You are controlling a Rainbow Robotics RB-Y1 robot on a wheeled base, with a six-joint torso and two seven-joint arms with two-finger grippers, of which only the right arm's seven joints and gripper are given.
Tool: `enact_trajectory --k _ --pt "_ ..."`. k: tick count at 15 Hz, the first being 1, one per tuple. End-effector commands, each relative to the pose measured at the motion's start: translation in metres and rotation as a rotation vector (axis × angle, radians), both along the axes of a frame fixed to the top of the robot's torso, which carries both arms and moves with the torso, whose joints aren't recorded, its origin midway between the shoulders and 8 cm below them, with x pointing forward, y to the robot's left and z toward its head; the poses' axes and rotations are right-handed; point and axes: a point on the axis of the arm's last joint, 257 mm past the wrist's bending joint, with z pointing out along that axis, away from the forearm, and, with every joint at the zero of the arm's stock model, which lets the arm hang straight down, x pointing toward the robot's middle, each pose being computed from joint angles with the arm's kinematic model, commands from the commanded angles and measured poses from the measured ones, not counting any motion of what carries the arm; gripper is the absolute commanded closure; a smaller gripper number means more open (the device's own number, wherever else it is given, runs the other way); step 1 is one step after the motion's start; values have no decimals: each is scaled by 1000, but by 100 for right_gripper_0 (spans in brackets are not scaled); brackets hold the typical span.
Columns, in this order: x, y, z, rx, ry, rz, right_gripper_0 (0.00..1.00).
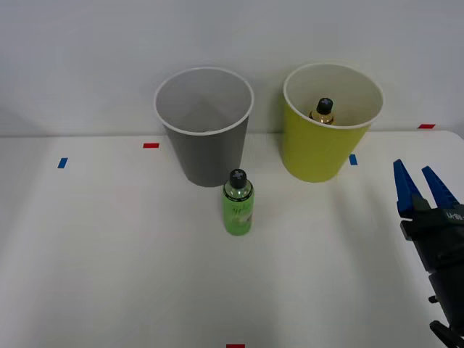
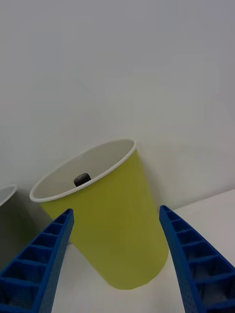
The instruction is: Put cans in the gray bin, plastic bottles in the light green bin
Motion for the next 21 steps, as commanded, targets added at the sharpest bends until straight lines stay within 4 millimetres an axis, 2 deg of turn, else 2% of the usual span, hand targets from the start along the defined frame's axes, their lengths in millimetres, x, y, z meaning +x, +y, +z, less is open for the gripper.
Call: enact_trajectory --k 1,6,10,15,17,21 --pt "-26 0 -12 -90 -14 -31 41" --pt "-52 -11 -37 -185 16 -129 42" --pt "-70 -31 -79 -236 -97 -195 42" --pt "-89 -35 -111 -257 -28 -222 42" --pt "-96 -32 -116 -244 -11 -202 42" --pt "-120 -38 -124 -274 15 -217 42"
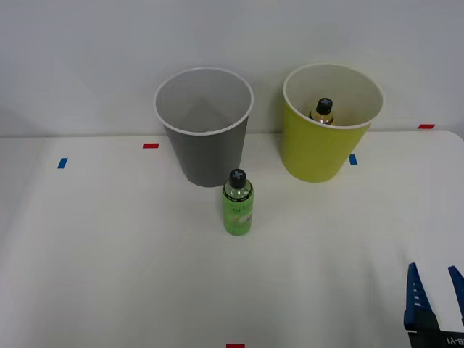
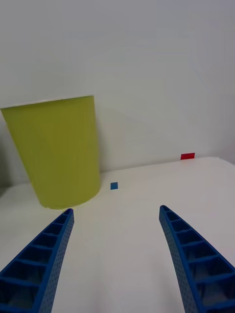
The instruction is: Put cans in the gray bin, plastic bottles in the light green bin
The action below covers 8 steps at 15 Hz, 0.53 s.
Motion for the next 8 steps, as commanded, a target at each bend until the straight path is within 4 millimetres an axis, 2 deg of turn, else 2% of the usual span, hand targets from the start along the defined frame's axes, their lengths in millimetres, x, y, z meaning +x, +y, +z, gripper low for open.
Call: enact_trajectory --k 1,5,8 --pt "-21 -5 -5 -20 15 -20 42" --pt "-45 -16 -9 -52 34 -70 41" --pt "-49 -18 -10 -65 38 -95 41"
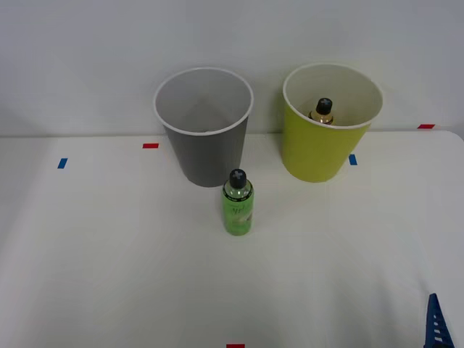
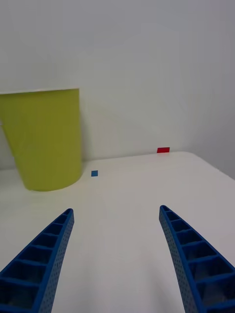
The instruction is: Put cans in the gray bin, plastic bottles in the light green bin
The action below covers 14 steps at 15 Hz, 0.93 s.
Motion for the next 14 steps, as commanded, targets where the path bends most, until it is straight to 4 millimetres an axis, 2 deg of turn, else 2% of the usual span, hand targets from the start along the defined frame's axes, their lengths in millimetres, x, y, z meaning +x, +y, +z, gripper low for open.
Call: enact_trajectory --k 1,7,14 --pt "-3 -1 -1 -32 11 -6 41" --pt "-18 0 -11 -81 60 -14 42" --pt "-21 1 -14 112 51 38 41"
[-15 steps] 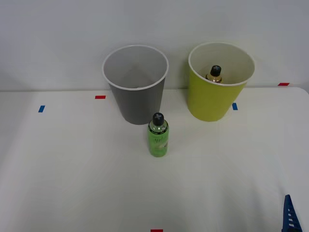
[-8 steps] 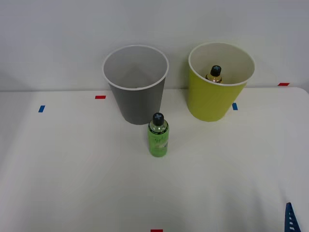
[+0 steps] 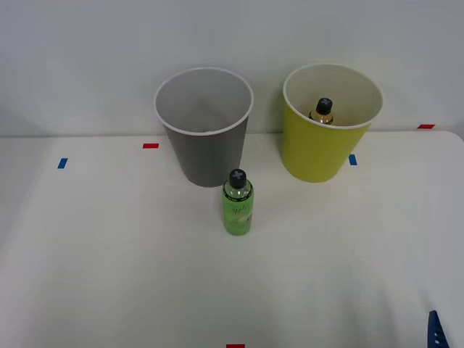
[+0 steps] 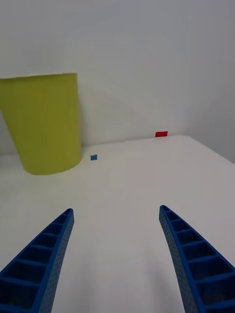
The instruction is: Put cans in the gray bin, plastic bottles in the light green bin
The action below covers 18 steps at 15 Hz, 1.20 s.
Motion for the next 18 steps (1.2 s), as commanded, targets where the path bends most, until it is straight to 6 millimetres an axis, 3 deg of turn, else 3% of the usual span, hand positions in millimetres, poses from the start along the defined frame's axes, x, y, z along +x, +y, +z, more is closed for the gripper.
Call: enact_trajectory --k 1,5,8,18 --pt "-2 -1 1 101 -9 38 41" --pt "-3 7 5 245 -37 89 41" --pt "-3 8 2 259 -18 111 41" --pt "-2 34 -12 36 54 165 41"
